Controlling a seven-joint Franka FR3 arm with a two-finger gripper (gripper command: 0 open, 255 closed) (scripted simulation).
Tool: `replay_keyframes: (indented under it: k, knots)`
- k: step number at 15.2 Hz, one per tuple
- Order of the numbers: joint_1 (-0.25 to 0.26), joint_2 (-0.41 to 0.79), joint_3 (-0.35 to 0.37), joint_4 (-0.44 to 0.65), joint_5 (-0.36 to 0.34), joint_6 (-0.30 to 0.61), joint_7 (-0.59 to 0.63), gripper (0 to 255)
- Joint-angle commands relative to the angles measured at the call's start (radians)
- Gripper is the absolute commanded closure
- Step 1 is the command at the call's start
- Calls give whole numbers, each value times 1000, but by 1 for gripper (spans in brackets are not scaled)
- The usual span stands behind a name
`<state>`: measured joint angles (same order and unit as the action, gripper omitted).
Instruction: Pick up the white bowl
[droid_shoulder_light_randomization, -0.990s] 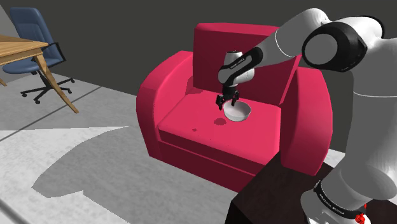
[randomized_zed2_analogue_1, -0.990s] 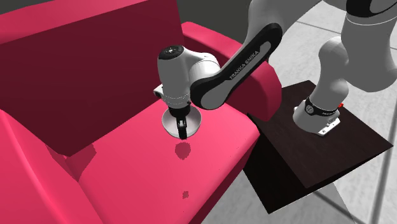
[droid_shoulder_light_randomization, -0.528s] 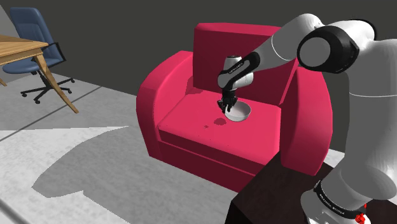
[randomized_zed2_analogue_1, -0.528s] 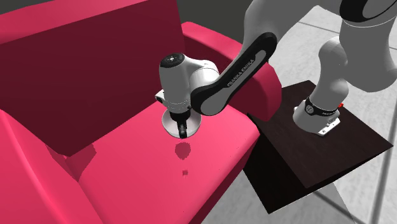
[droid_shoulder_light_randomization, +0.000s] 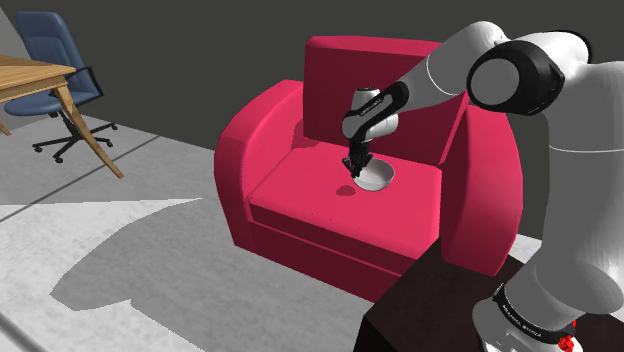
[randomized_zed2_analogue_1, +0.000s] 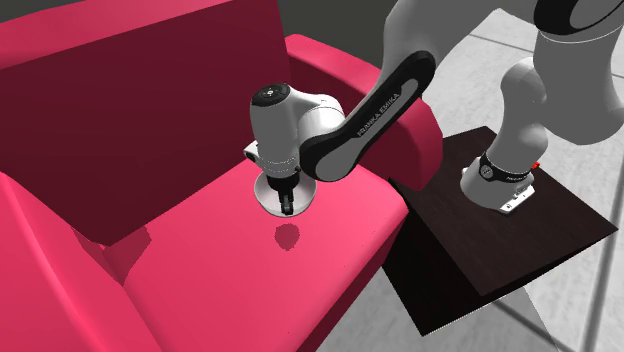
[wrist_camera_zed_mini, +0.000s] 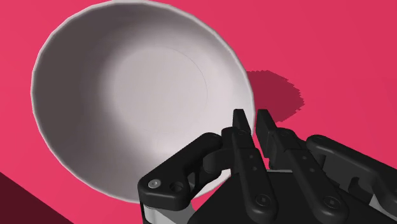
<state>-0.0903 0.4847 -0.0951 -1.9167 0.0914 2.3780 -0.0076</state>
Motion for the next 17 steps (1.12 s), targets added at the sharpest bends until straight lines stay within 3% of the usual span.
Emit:
replay_keyframes:
  k: [1, 17]
  knots:
    - [1, -9, -1, 0, -2, -10, 2, 255]
    - [8, -127, -11, 33, -21, -160, 16, 255]
